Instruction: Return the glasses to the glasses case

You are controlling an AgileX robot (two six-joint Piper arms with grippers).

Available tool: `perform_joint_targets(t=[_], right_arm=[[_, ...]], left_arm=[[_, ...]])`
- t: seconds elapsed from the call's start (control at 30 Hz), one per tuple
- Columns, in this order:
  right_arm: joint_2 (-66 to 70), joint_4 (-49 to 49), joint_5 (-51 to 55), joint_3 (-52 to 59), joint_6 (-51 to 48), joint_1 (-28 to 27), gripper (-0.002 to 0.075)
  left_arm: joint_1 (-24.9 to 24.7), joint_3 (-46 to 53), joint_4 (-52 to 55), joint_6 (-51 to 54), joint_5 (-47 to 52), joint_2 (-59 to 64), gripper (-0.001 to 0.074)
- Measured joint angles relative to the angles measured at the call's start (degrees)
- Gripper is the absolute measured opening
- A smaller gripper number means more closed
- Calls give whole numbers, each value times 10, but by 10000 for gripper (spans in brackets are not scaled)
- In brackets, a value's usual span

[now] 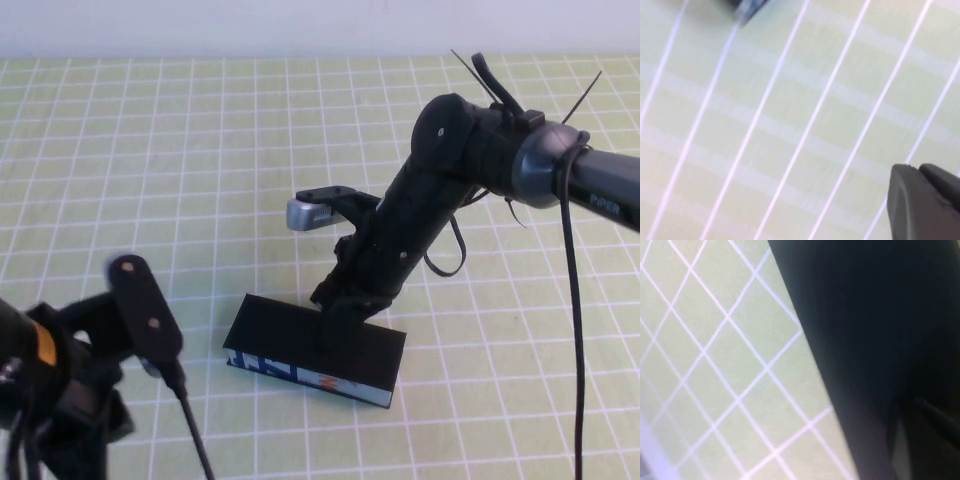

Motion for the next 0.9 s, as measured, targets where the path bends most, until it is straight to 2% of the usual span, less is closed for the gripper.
perform_joint_targets(t=[0.2,0.33,0.43,0.53,0.77,0.9], right_arm=[[-66,-61,-4,-12,10,-15,-18],[-155,-169,-5,-13,71,-16,-17],[-229,-265,-12,-13,126,-16,-17],[-301,-312,-28,-13,157,-17,-17],[-464,-321,-78,1,177,-17,-17],[-558,-321,-133,85,178,-17,-17]], left_arm=[[0,-38,162,-107,59,-35,-4],[0,-41,206,-178,48,-89,-4],[0,-41,201,-212,35,-147,-4],[0,-42,187,-246,28,-208,-4],[0,-43,120,-287,-9,-346,-4],[0,-43,76,-289,-13,-399,-4]])
